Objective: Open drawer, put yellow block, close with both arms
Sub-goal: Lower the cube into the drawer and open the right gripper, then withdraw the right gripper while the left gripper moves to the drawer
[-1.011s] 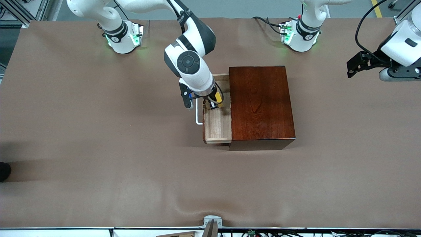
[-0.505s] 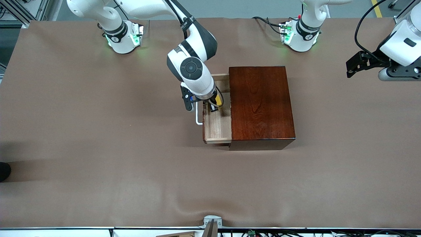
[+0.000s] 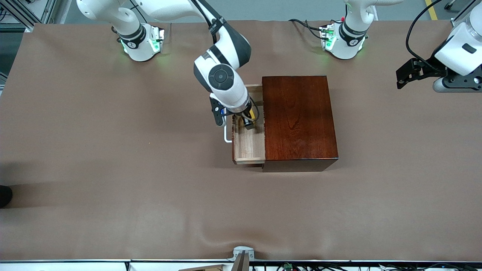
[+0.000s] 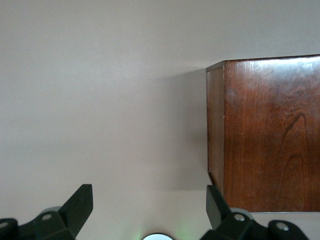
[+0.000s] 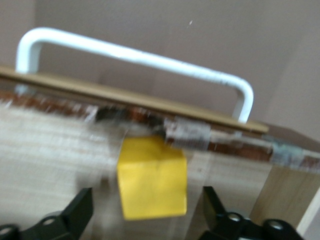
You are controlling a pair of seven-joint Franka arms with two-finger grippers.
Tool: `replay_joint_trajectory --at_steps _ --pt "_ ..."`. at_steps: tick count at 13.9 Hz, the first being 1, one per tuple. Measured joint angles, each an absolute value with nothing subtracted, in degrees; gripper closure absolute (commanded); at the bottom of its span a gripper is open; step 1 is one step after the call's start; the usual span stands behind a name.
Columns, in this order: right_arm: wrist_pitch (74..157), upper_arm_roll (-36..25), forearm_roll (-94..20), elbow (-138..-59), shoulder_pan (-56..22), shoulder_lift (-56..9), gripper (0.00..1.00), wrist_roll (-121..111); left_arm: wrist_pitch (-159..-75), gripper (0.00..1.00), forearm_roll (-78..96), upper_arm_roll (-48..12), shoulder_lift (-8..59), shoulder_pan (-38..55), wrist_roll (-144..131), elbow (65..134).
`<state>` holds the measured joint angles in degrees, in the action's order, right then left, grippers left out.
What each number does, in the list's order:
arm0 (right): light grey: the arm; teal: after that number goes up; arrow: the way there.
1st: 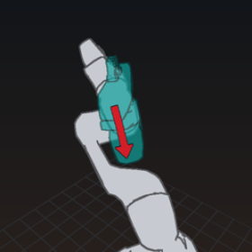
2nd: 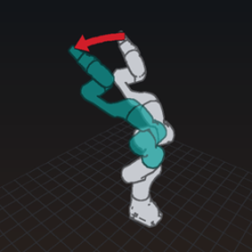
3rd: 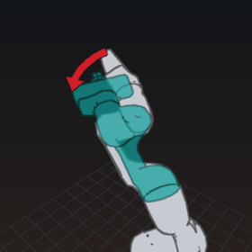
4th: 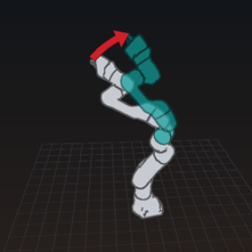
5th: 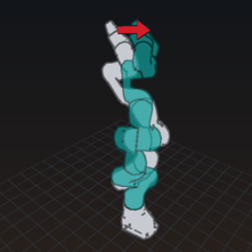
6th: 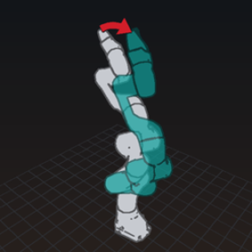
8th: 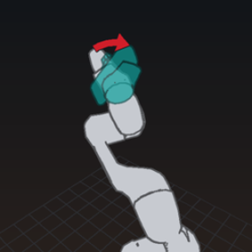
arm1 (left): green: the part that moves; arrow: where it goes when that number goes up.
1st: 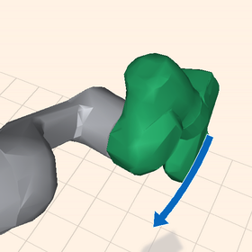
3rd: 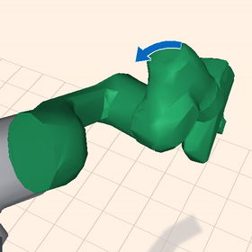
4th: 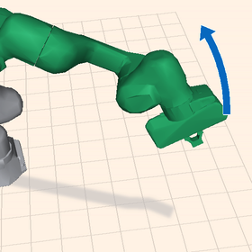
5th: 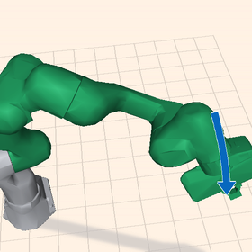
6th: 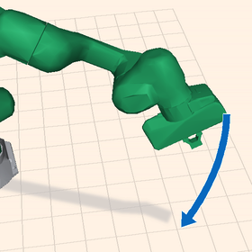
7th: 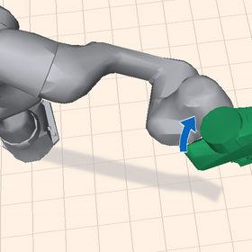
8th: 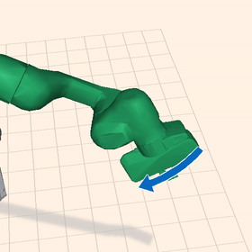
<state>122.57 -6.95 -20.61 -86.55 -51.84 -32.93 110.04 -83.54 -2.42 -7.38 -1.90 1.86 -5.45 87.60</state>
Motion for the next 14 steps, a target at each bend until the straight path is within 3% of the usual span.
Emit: replay_joint_trajectory --at_steps 5,11,14 --pt "111.8 -8.3 -20.6 -78.2 -50.8 -33.0 0.0 110.0 -83.5 0.0 -2.4 -7.4 -1.9 1.9 -5.4 87.5" --pt "98.0 -8.7 -20.6 -68.1 -44.3 -32.9 0.0 109.5 -83.5 0.0 -2.4 -8.0 -1.9 1.9 -5.4 87.5" --pt "95.6 -8.9 -20.6 -65.6 -41.4 -32.1 0.0 108.6 -83.5 0.0 -2.4 -10.7 -1.3 2.1 -5.7 87.4"
